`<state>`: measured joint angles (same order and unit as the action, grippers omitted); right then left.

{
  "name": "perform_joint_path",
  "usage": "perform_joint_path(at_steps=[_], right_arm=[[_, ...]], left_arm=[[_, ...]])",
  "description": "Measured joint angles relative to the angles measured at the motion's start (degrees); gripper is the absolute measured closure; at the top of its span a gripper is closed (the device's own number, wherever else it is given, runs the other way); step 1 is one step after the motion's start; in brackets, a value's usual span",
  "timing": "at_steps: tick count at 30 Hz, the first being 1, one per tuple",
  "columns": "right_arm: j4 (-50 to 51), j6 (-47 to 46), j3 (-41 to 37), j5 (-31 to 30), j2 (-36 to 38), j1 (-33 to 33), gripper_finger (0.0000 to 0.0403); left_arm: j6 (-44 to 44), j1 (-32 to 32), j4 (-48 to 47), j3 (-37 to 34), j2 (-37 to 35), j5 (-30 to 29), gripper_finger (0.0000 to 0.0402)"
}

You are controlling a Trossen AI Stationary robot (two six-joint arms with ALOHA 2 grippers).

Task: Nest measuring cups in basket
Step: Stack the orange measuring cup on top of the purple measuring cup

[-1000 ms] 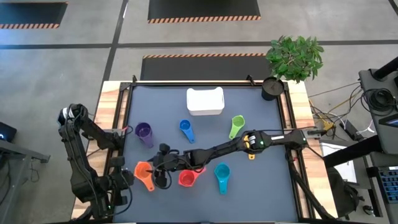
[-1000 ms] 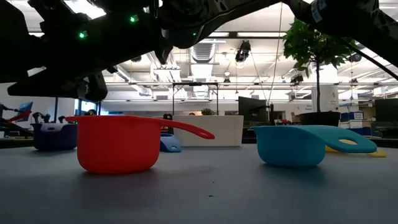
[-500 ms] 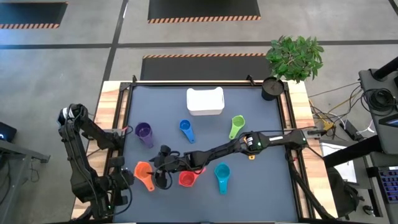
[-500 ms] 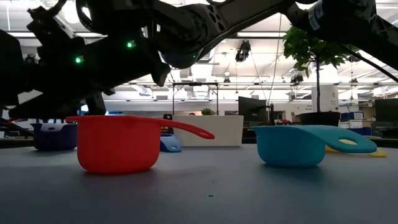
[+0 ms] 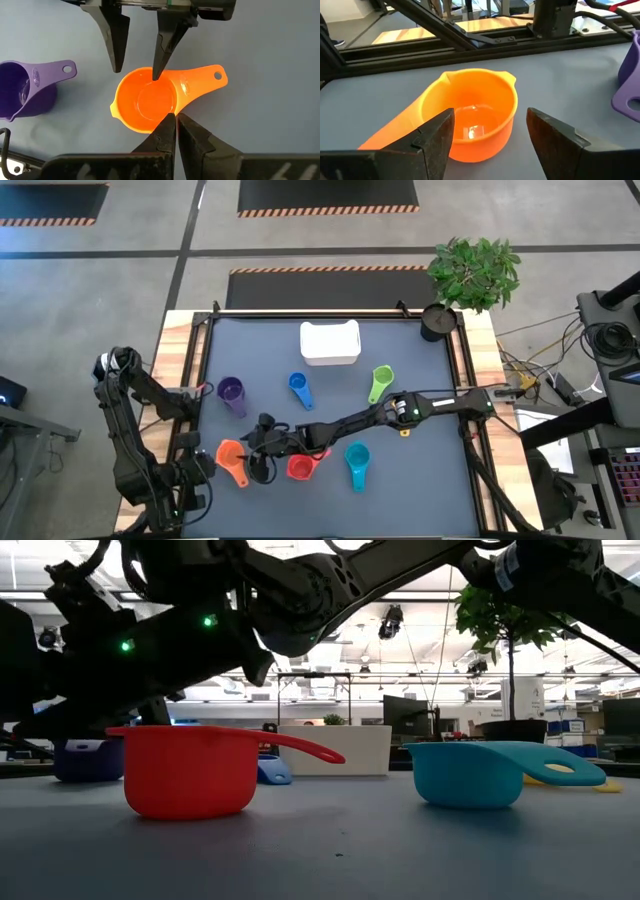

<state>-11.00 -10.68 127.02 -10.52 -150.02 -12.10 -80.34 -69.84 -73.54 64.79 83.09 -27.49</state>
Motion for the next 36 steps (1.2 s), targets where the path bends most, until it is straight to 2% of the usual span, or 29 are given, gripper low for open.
perform_joint_path(at_steps=[7, 29, 36], right_arm=[[0.04, -1.56, -0.26, 0.00, 0.00, 0.32, 0.0184], [1.79, -5.26, -0.39, 2.01, 0.02, 1.24, 0.0185], [1.85, -5.90, -0.33, 3.47, 0.07, 1.73, 0.0221]], left_arm=[[-0.20, 0.00, 0.10, 0.00, 0.00, 0.02, 0.0402], [-0.19, 0.00, 0.22, 0.00, 0.00, 0.04, 0.0402], [-0.17, 0.00, 0.22, 0.00, 0.00, 0.04, 0.0402]])
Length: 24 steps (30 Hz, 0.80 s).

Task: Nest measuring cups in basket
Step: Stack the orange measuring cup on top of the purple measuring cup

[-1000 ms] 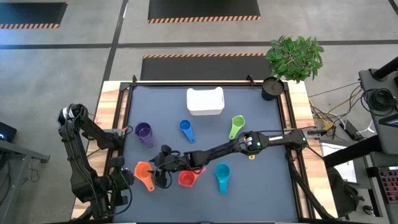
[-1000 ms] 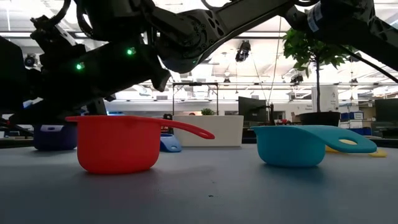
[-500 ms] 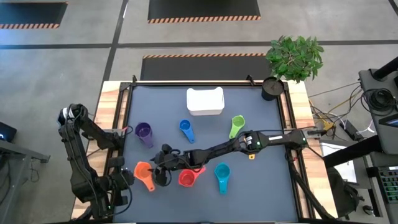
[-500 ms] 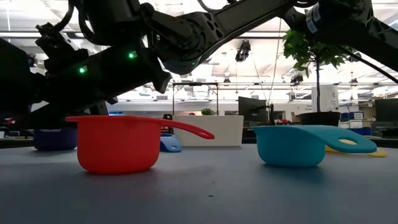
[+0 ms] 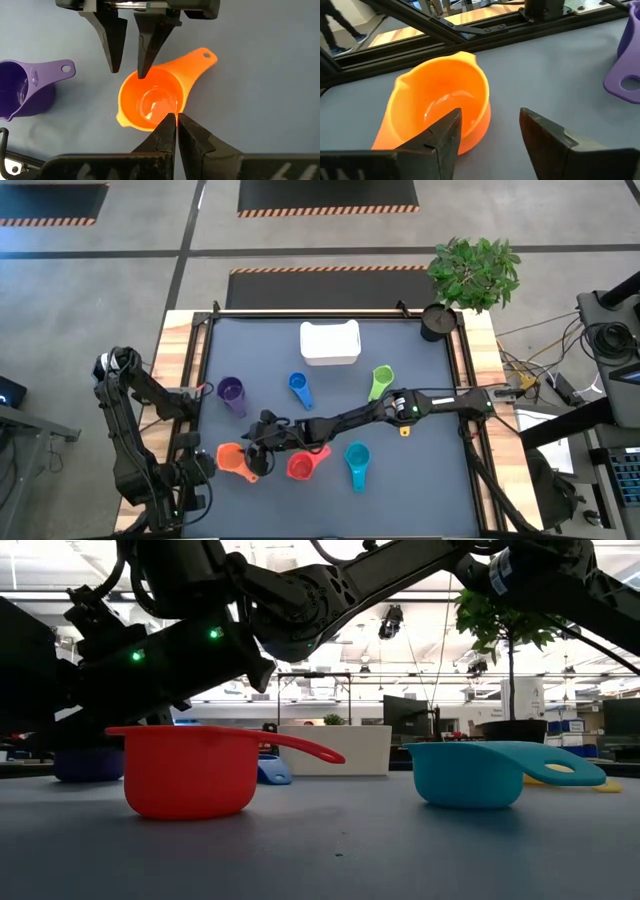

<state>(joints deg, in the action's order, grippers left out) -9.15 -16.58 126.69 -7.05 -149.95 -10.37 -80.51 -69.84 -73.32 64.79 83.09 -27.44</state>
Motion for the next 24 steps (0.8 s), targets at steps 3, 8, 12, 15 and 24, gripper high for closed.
perform_joint_path(at_steps=[3, 8, 12, 15, 24], right_arm=[[-0.02, 0.04, 0.02, 0.16, 0.02, 0.04, 0.0239], [-0.08, 0.00, 0.08, 2.61, 0.04, 0.32, 0.0268], [-0.11, 0.26, 0.09, 2.78, 0.04, 0.35, 0.0285], [-0.11, 1.09, 0.09, 2.78, 0.20, 0.50, 0.0294], [-0.13, 1.51, 0.11, 2.56, 1.44, 1.31, 0.0297]], left_arm=[[0.00, 0.02, 0.02, 0.00, 0.00, 0.00, 0.0402], [0.00, 0.00, 0.00, 0.00, 0.00, 0.02, 0.0402], [0.00, 0.00, 0.00, 0.00, 0.00, 0.02, 0.0402], [0.00, 0.00, 0.00, 0.00, 0.00, 0.02, 0.0402], [-0.18, 0.00, 0.10, 0.00, 0.00, 0.08, 0.0402]])
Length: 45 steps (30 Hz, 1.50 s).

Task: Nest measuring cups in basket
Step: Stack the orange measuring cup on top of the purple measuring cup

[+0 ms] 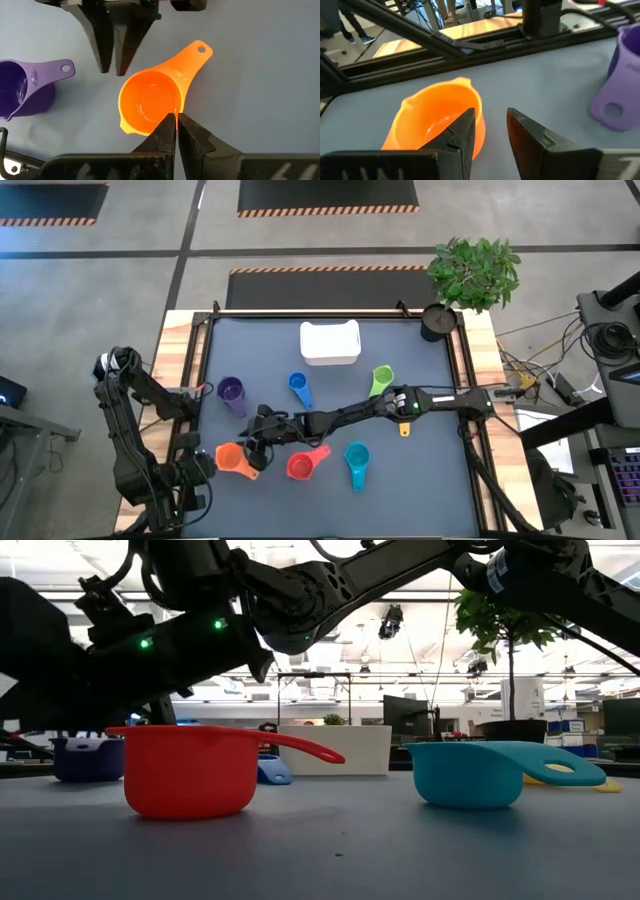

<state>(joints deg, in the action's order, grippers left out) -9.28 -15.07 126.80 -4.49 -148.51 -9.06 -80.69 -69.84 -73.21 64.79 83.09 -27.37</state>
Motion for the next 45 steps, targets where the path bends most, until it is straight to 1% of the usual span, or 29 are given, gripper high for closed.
perform_joint_path(at_steps=[3, 9, 12, 19, 25, 36, 45], right_arm=[[0.05, 0.12, 0.00, 0.42, 0.73, 0.00, 0.0283], [-0.06, 0.34, 0.09, 0.52, 1.51, -0.77, 0.0236], [0.28, 0.81, 0.09, 1.98, 1.49, -1.74, 0.0214], [-0.02, -0.23, 0.09, 1.41, 1.21, -2.28, 0.0185], [-1.48, -0.39, 0.09, 0.13, -0.45, -2.32, 0.0179], [-2.01, 0.72, 0.09, -2.70, -1.00, -2.27, 0.0179], [-1.75, 0.03, 0.07, -3.05, -2.09, -2.27, 0.0179]], left_arm=[[-0.58, 0.00, 0.00, 0.00, 0.00, 0.56, 0.0402], [-0.94, 0.00, -0.04, 0.00, 0.00, 1.14, 0.0402], [-1.00, 0.02, -0.04, 0.00, 0.00, 1.13, 0.0402], [-1.02, 0.02, -0.06, 0.00, 0.00, 1.13, 0.0402], [-1.05, 0.02, -0.08, 0.00, 0.00, 1.10, 0.0402], [-0.98, 0.02, -0.13, 0.00, 0.00, 1.00, 0.0402], [-1.00, 0.02, -0.11, 0.00, 0.00, 0.93, 0.0402]])
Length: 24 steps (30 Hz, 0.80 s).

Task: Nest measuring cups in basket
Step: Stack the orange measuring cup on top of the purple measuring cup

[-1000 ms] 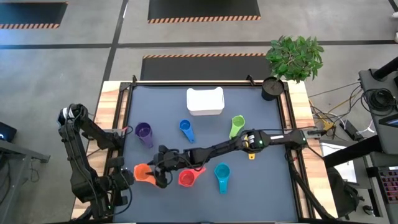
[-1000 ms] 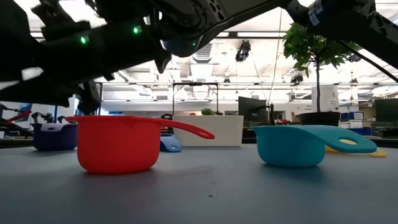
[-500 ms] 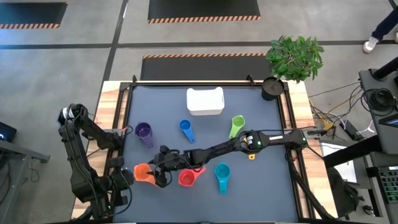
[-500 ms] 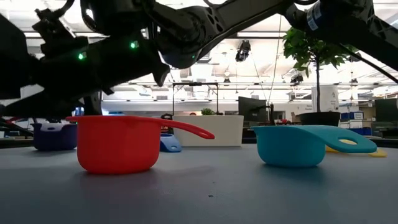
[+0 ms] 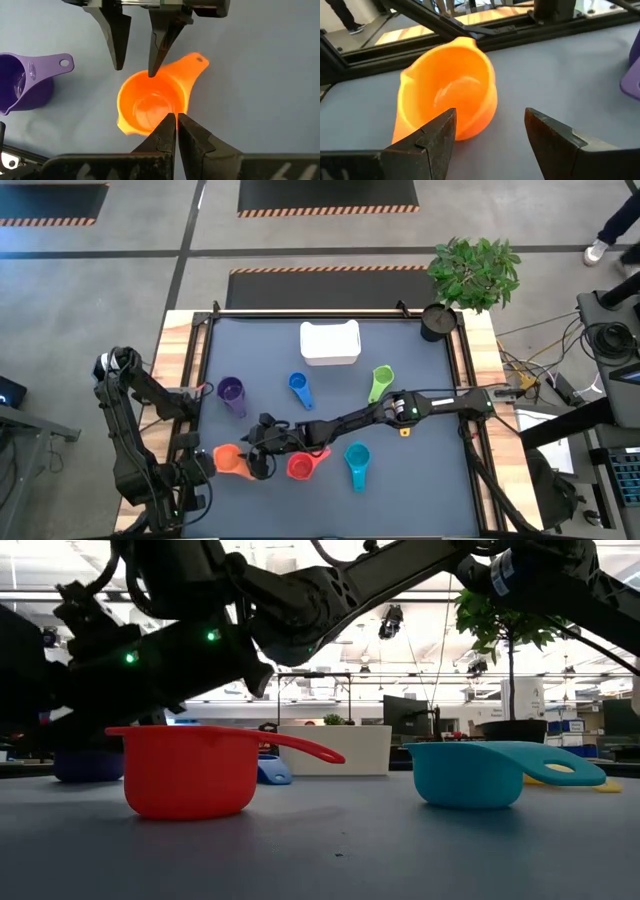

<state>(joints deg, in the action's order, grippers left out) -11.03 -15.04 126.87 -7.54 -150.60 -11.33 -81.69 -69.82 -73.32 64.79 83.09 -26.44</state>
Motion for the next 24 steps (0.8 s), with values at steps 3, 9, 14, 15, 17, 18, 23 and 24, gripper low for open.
perform_joint_path(at_steps=[3, 9, 14, 15, 17, 18, 23, 24], right_arm=[[0.10, -0.01, 0.02, 0.01, -0.09, 0.09, 0.0179], [0.49, 0.04, -0.02, 0.00, -0.33, 0.25, 0.0180], [4.71, 4.97, 2.03, -0.05, 0.12, 0.72, 0.0188], [6.22, 6.04, 2.72, 0.07, 0.57, 0.76, 0.0189], [8.98, 7.61, 4.43, 1.84, 1.62, 0.84, 0.0193], [10.83, 8.09, 5.41, 3.52, 2.15, 0.85, 0.0194], [24.01, 4.80, 8.20, 16.33, 4.45, 1.16, 0.0189], [25.54, 3.37, 8.00, 19.70, 4.84, 1.57, 0.0185]], left_arm=[[0.00, 0.00, -0.02, 0.00, 0.00, 0.00, 0.0402], [-0.02, 0.00, -0.02, 0.00, 0.00, 0.00, 0.0402], [-0.02, 0.00, -0.01, 0.00, 0.00, 0.00, 0.0402], [-0.02, 0.00, 0.00, 0.00, 0.00, 0.00, 0.0402], [-0.03, 0.00, 0.03, 0.00, 0.00, 0.02, 0.0402], [-0.03, 0.00, 0.02, 0.00, 0.00, 0.02, 0.0402], [-0.37, 0.00, 0.26, 0.01, 0.00, 0.02, 0.0402], [-0.56, 0.00, 0.33, 0.00, 0.00, 0.02, 0.0402]])
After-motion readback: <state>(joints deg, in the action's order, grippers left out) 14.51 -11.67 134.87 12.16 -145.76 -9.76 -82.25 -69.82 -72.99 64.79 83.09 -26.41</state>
